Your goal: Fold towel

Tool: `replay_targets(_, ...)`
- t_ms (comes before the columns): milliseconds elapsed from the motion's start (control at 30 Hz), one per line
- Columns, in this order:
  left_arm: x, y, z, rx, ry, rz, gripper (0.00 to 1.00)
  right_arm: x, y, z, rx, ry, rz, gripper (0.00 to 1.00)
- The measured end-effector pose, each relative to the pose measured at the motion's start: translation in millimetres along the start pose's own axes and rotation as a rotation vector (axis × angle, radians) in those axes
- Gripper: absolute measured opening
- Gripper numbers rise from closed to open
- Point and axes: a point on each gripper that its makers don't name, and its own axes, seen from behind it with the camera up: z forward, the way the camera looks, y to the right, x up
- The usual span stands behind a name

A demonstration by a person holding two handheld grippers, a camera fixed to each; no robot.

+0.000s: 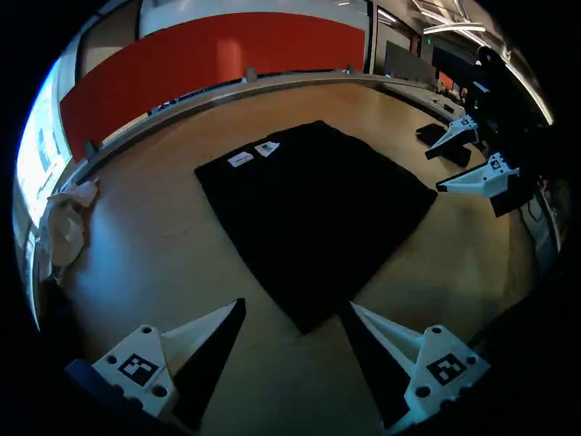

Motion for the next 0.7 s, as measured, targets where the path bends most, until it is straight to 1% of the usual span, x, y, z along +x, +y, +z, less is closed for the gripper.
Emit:
replay_targets(267,-11,9.5,6.0,-0.010,-0.037,0.002,0.95,-17,-5,4.7,0.019,-0.033,-0.005,0.99)
replay_targets(467,-17,14.7,8.7,-0.017,-0.060,-0.001,0.95,-21,-9,7.1,0.038,-0.041,0.003,0.93)
replay_targets(700,-18,16.3,10.9,-0.009,-0.068,0.006,0.92,-26,-13,8.6,0.065,-0.057,-0.007,0.76)
